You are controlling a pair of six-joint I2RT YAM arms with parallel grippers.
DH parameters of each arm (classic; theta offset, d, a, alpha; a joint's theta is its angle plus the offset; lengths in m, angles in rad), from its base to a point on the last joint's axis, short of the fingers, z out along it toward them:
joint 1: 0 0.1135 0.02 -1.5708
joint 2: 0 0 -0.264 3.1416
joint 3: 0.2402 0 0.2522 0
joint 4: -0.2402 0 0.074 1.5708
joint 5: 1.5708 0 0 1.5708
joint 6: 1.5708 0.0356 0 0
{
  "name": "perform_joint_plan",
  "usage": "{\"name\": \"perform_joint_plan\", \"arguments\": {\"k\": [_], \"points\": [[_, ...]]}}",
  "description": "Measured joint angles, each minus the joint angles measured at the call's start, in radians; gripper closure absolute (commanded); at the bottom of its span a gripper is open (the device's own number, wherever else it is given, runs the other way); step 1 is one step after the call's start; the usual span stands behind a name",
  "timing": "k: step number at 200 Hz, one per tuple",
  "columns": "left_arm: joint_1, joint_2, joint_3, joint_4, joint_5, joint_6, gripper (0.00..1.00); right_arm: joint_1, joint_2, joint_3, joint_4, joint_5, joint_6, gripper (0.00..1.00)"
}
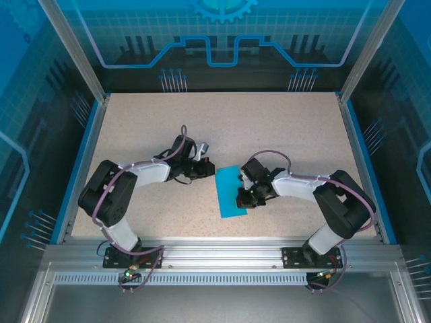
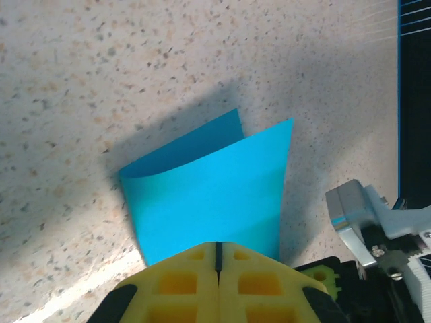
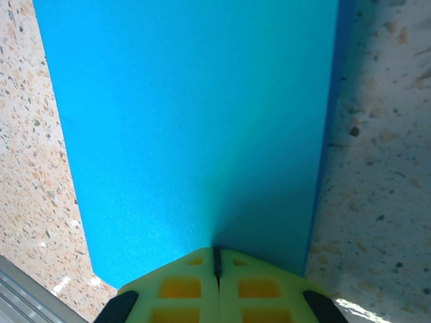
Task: Fold a paper plane with a square sheet of paper (fold left side to right side)
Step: First fold the square sheet of paper in half at the center of the table.
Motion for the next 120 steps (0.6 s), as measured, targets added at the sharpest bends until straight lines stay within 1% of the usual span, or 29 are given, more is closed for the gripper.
{"name": "perform_joint_plan", "arguments": {"k": [17, 51, 69, 120], "points": [[-0.006, 0.025, 0.003, 0.011, 0.014, 0.0, 0.95, -0.001, 0.002, 0.001, 0.0, -0.002, 0.0, 0.99], [-0.018, 0.146, 0.035, 0.029, 0.039, -0.002, 0.95, -0.001, 0.003, 0.002, -0.001, -0.003, 0.0, 0.99], [-0.019, 0.185, 0.045, 0.034, 0.042, -0.002, 0.96, -0.001, 0.005, 0.006, -0.007, -0.003, 0.0, 0.99], [-0.019, 0.212, 0.087, 0.019, 0.013, -0.001, 0.96, -0.001, 0.005, 0.006, -0.007, -0.003, 0.002, 0.99]]}}
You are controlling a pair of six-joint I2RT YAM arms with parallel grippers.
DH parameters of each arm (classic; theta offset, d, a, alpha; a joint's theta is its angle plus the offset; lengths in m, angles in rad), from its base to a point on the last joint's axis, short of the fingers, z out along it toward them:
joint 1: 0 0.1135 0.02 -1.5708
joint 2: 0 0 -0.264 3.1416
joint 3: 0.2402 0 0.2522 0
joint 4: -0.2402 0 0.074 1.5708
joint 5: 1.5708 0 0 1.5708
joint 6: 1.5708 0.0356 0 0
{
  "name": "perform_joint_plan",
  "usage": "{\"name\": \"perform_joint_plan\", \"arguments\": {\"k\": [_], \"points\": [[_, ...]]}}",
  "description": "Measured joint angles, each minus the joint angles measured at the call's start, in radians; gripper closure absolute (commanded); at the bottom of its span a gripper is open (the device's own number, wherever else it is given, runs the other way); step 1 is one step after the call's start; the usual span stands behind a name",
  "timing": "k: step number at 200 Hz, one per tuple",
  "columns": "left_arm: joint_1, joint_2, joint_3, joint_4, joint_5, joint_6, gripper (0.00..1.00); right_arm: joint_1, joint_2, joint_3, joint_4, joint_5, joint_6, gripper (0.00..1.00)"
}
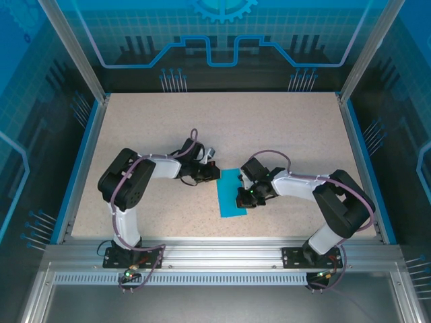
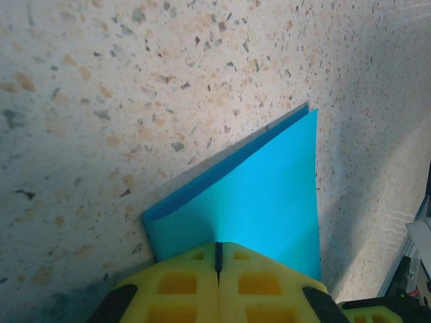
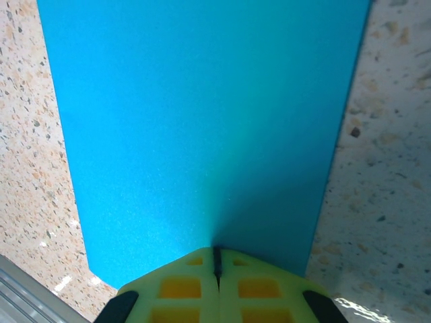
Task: Fold a paper plane with a square sheet of paper (fold left side to right side)
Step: First fold the square sheet of paper in half at the center of the table.
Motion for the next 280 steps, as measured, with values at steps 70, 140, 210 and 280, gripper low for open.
{"name": "perform_joint_plan", "arguments": {"k": [70, 140, 210, 280], "points": [[0.003, 0.054, 0.113, -0.091, -0.025, 0.01, 0.95, 0.0, -0.014, -0.04, 0.078, -0.008, 0.068, 0.99], [0.05, 0.093, 0.196, -0.126, -0.089, 0.035, 0.93, 0.001, -0.015, -0.048, 0.103, -0.016, 0.117, 0.97], [0.054, -0.158, 0.158, -0.209, -0.116, 0.078, 0.87, 0.017, -0.034, -0.087, 0.204, -0.013, 0.238, 0.92], [-0.031, -0.262, -0.005, -0.219, -0.053, 0.029, 0.86, 0.034, -0.138, -0.103, 0.209, 0.141, 0.169, 0.62]]}}
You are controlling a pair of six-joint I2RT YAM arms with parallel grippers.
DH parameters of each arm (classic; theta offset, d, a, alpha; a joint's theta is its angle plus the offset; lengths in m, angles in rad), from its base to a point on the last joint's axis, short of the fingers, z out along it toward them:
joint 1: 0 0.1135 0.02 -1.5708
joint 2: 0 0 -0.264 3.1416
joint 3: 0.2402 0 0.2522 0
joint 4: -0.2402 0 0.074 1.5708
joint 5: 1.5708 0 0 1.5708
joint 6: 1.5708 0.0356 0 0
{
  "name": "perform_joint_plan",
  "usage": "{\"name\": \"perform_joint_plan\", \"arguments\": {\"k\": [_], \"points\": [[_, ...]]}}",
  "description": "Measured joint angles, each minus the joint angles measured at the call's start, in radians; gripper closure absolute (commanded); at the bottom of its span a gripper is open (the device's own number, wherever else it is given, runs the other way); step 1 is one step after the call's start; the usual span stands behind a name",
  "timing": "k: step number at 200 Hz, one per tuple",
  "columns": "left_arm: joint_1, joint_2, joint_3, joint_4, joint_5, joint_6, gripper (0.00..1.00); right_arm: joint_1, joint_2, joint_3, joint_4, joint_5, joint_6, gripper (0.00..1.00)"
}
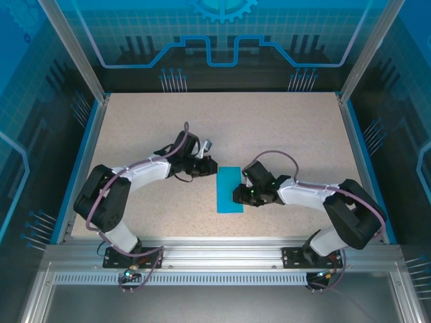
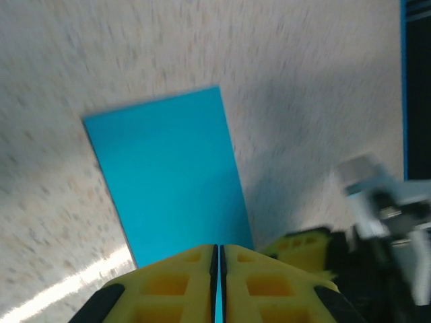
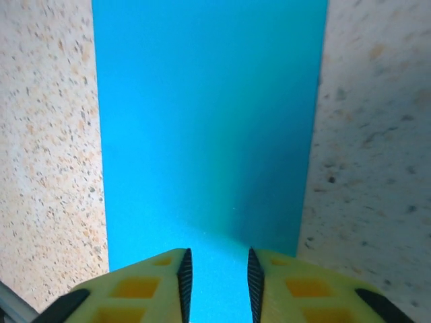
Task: Fold a paper plane with a square sheet of paper (fold left side to right side)
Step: First fold the square sheet of paper in half at the center of the table, then fold the triangle a second time at the center of the table.
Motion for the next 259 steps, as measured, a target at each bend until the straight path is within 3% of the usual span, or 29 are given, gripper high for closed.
{"name": "perform_joint_plan", "arguments": {"k": [50, 93, 119, 142, 222, 259], "points": [[-0.048, 0.087, 0.001, 0.0, 0.008, -0.03, 0.86, -0.045, -0.159, 0.008, -0.079, 0.063, -0.107, 0.43], [-0.074, 0.179, 0.024, 0.007, 0.007, -0.033, 0.86, -0.068, -0.18, -0.011, -0.087, 0.06, -0.119, 0.31], [-0.082, 0.198, 0.04, -0.018, -0.015, -0.03, 0.86, -0.072, -0.18, -0.022, -0.095, 0.039, -0.114, 0.19], [-0.083, 0.207, 0.055, -0.039, -0.033, -0.027, 0.86, -0.095, -0.18, -0.023, -0.097, 0.005, -0.103, 0.0], [-0.088, 0.208, 0.055, -0.046, -0.045, -0.026, 0.86, -0.153, -0.127, -0.039, -0.056, -0.147, -0.065, 0.0], [-0.089, 0.208, 0.047, -0.037, -0.045, -0.026, 0.86, -0.153, -0.091, -0.039, -0.051, -0.201, -0.058, 0.14]]}}
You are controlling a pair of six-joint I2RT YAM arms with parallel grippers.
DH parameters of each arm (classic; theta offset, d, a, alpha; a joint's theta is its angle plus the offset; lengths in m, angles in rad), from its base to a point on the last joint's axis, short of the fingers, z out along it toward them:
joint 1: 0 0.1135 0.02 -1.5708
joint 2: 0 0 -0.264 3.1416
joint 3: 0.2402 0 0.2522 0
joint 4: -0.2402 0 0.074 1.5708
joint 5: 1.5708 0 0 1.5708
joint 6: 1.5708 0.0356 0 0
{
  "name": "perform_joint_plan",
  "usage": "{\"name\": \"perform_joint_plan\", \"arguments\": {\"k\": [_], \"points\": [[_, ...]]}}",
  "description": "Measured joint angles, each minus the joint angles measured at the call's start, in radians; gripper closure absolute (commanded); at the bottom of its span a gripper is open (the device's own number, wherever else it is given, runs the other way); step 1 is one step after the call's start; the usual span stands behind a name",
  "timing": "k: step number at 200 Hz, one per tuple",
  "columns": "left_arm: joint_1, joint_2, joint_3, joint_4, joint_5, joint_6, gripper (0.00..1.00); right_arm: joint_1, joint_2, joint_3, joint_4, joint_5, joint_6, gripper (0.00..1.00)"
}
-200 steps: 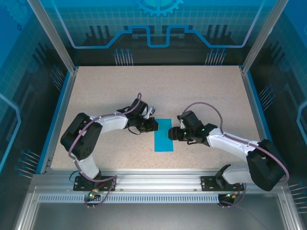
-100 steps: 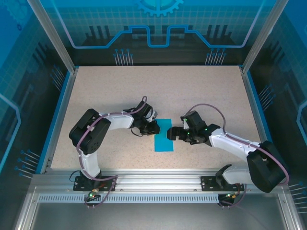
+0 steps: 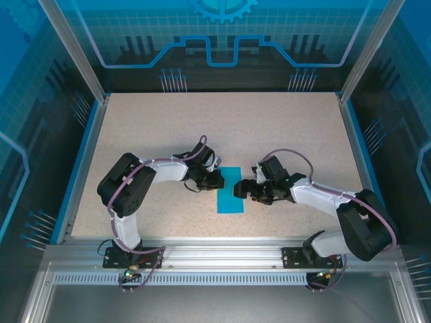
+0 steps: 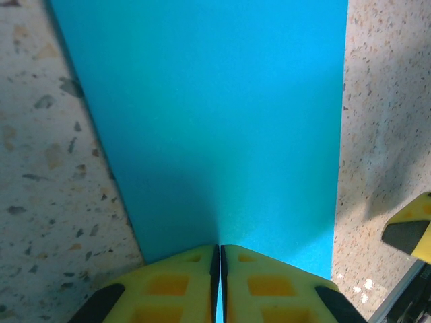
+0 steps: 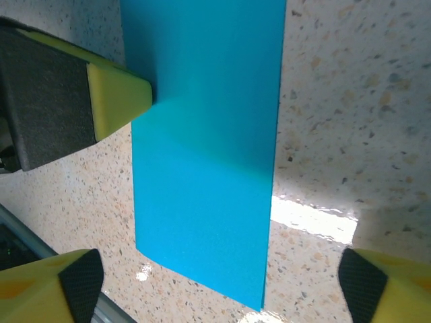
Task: Fold a paper plane with a square sheet of paper (fold left side to right side)
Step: Fold the triangle a second time at the center of the table.
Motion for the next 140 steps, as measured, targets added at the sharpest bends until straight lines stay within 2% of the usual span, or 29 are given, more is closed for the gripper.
{"name": "perform_joint_plan", "arguments": {"k": [42, 140], "points": [[0.0, 0.0, -0.012, 0.025, 0.001, -0.004, 0.87, 0.007, 0.052, 0.002, -0.002, -0.046, 0.006, 0.18], [0.0, -0.001, -0.018, 0.034, 0.001, -0.006, 0.86, 0.041, 0.11, 0.038, -0.012, -0.045, 0.022, 0.28]]}}
